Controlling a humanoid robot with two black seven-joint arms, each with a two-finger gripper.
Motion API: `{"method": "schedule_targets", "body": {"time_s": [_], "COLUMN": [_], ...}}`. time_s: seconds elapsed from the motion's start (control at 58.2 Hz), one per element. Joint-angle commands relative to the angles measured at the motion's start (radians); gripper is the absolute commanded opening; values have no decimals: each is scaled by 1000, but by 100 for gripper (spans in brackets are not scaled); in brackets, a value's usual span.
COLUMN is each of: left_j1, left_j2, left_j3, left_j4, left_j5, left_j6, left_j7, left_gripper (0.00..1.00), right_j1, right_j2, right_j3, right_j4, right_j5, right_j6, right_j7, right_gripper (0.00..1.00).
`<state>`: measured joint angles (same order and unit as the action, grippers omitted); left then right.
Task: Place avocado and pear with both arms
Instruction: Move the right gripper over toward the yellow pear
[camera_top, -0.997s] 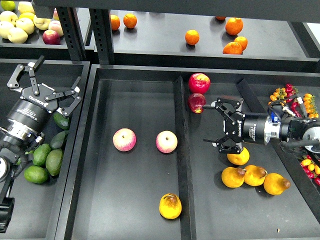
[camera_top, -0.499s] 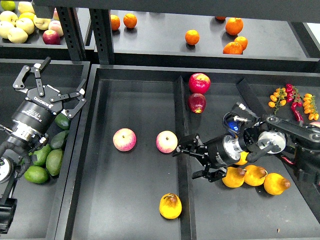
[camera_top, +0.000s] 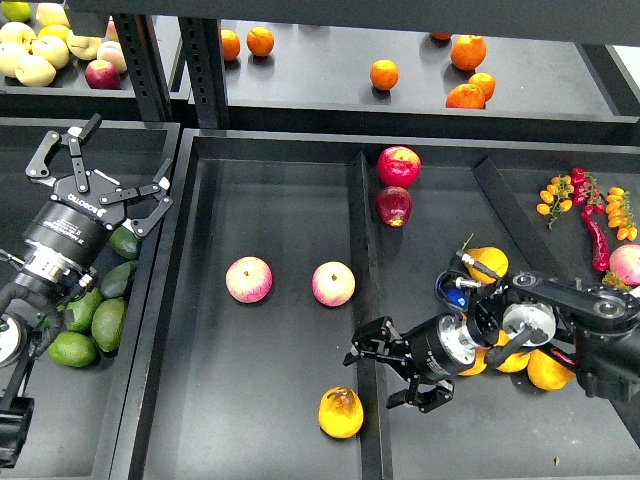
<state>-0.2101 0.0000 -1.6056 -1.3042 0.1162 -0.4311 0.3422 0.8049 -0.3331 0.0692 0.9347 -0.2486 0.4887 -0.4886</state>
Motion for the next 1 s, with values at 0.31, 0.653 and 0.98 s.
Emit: {"method": "schedule_targets", "body": {"time_s": [0.31, 0.653, 0.98], "left_j1": [0, 8, 15], "left_j2": [0, 0, 0], "left_j3": [15, 24, 24], "left_j4": [0, -1, -3], "left_j5": [0, 0, 0], "left_j6": [0, -14, -20], "left_j7": [0, 0, 0], "left_gripper": [100, 100, 100], "right_j1": [-24, -36, -41], "right_j2": [57, 108, 121], "right_j3": [38, 75, 77], "right_j4": [-108, -139, -174], "right_j5": [-6, -6, -6], "right_j6": [0, 0, 0], "right_j7": [0, 0, 0], "right_gripper": [99, 99, 99]}}
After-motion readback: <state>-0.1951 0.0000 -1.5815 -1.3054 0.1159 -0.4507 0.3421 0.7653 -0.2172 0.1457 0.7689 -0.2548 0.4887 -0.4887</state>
